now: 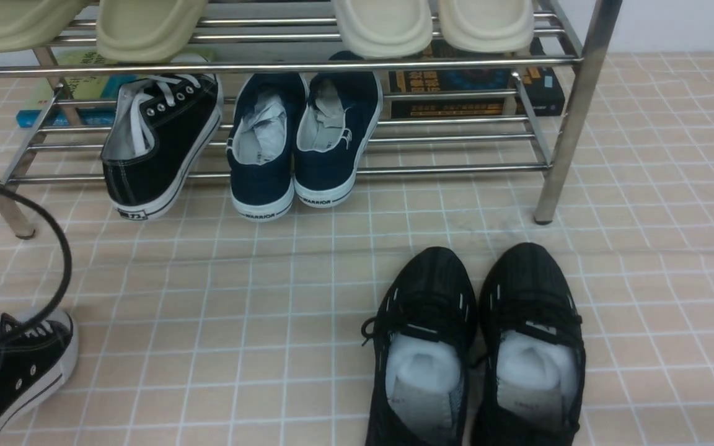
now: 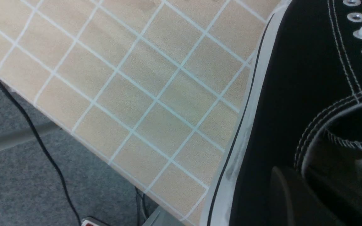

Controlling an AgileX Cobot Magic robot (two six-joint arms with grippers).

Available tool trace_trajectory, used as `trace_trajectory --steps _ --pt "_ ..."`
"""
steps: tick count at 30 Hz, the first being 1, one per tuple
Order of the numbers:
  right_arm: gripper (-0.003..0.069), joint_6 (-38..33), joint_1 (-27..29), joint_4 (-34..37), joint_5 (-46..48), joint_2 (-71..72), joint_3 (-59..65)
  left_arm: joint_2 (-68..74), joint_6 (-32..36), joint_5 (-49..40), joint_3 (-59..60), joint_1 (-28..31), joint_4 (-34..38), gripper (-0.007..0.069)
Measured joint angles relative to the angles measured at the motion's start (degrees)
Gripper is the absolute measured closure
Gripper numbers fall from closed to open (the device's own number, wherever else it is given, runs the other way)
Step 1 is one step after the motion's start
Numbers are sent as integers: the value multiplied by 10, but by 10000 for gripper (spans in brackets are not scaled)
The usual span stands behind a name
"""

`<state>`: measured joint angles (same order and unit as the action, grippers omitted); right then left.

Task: Take the shoes off the shelf from the light coffee tablecloth by hand.
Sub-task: 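Set the held shoe down on the floor in front of the rack with the left gripper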

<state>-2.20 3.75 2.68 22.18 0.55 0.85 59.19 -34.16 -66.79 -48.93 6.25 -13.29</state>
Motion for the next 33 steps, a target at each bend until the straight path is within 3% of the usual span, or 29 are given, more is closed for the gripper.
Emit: trace_trajectory --steps 11,21,29,33 --pt "420 0 0 0 0 0 0 -33 -63 85 10 0 -7 602" --pt "420 0 0 0 0 0 0 -51 -72 110 -44 0 -4 602" --pt "420 0 0 0 0 0 0 23 -128 236 42 0 -59 599" --pt "420 0 0 0 0 0 0 51 -148 245 73 2 -84 597"
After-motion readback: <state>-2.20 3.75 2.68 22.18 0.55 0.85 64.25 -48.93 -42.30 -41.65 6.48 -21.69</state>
